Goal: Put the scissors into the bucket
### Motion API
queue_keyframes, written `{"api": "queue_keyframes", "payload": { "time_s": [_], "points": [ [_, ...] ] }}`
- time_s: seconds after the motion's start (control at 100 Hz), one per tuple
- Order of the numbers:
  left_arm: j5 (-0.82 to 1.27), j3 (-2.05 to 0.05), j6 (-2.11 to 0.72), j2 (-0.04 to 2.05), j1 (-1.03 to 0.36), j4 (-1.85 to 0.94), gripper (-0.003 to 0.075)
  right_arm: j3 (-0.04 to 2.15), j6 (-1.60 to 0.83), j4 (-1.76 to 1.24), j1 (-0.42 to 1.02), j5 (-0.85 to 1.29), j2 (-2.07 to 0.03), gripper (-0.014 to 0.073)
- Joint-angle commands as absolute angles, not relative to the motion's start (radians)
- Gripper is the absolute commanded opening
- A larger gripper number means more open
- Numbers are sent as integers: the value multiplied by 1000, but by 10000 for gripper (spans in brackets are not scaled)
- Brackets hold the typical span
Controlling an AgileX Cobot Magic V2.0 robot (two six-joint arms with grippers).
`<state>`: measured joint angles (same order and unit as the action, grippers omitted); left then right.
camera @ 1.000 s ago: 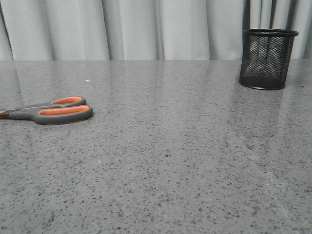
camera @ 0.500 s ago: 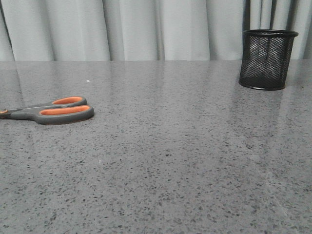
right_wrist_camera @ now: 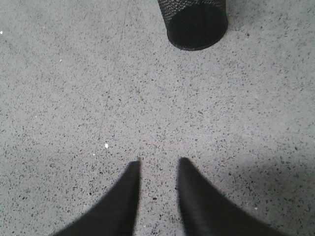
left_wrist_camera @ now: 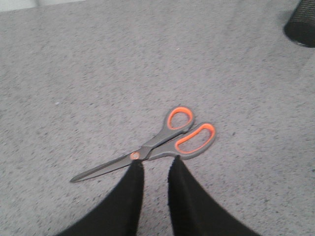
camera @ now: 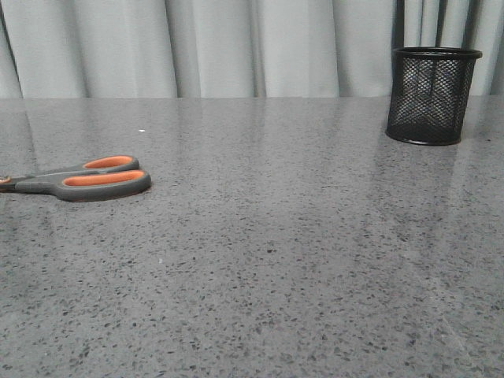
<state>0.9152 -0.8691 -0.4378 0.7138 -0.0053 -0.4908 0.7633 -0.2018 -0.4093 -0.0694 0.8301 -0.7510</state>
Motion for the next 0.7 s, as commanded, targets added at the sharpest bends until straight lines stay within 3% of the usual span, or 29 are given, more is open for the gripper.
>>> {"api": "queue_keyframes", "payload": {
  "time_s": [0.0,0.07,0.29,0.51,0.69],
  "points": [
    [860,-906,-458,732,-4,-567,268,815,-219,-417,-75,811,-770,379],
    [864,-908,-470,748,-4,-582,291,825,-219,-417,-75,824,-777,426],
    [979,-1004,-578,889,-4,-584,295,836,-224,-417,-75,840,-779,423],
    [1228,-1167,-830,1114,-9,-584,295,836,-243,-417,-75,845,-779,423],
    [1251,-1268,-958,1270,-69,-566,295,836,-249,-417,-75,851,-779,423]
  ]
}}
